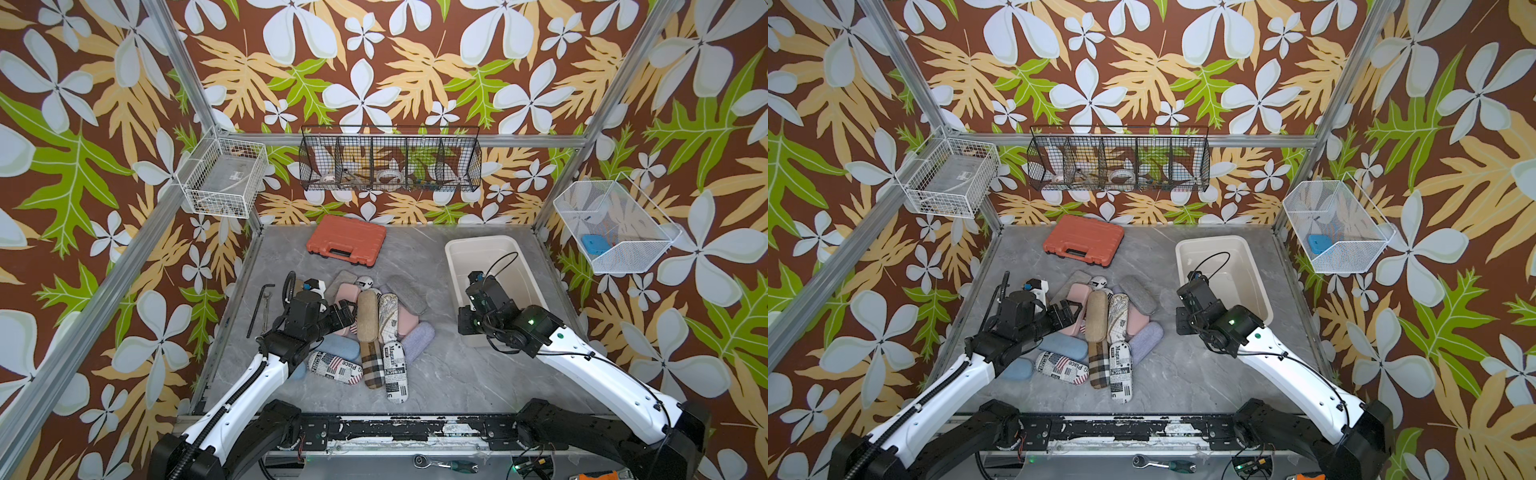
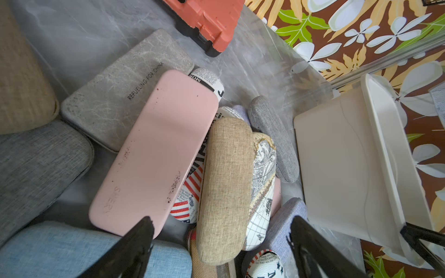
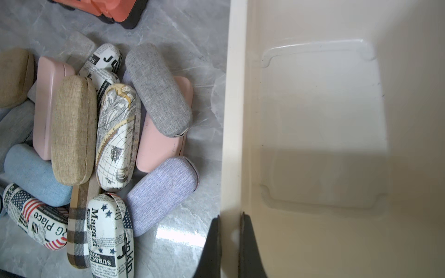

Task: Put the glasses cases into the storage boxes
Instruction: Adjust the storage box at the center of the board.

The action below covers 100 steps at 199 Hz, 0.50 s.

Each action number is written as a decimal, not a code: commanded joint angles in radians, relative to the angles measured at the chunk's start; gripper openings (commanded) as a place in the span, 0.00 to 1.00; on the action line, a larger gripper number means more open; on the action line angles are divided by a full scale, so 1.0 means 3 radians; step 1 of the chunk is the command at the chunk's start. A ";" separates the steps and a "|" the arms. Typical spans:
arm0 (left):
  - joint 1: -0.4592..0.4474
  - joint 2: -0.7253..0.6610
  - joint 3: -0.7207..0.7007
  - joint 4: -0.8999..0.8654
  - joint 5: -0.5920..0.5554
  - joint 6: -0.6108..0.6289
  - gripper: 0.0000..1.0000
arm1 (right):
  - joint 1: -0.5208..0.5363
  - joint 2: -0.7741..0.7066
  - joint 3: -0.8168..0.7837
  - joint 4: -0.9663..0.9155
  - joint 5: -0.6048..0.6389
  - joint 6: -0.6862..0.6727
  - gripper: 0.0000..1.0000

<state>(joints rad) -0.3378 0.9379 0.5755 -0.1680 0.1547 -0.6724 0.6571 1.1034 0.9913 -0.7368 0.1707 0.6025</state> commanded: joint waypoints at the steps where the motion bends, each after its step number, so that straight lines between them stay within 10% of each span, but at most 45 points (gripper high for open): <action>1: -0.0018 -0.0040 0.0018 0.0023 -0.0030 0.0043 0.90 | 0.0008 0.0018 0.0045 -0.0040 0.0060 0.0121 0.04; 100: -0.0257 -0.0070 -0.0183 0.0039 -0.0272 0.0024 0.90 | 0.0014 0.0024 0.0046 0.0058 -0.0205 0.0262 0.04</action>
<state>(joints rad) -0.3882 0.8913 0.5144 -0.1673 0.1284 -0.6716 0.6594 1.1202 1.0096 -0.7341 0.1352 0.6544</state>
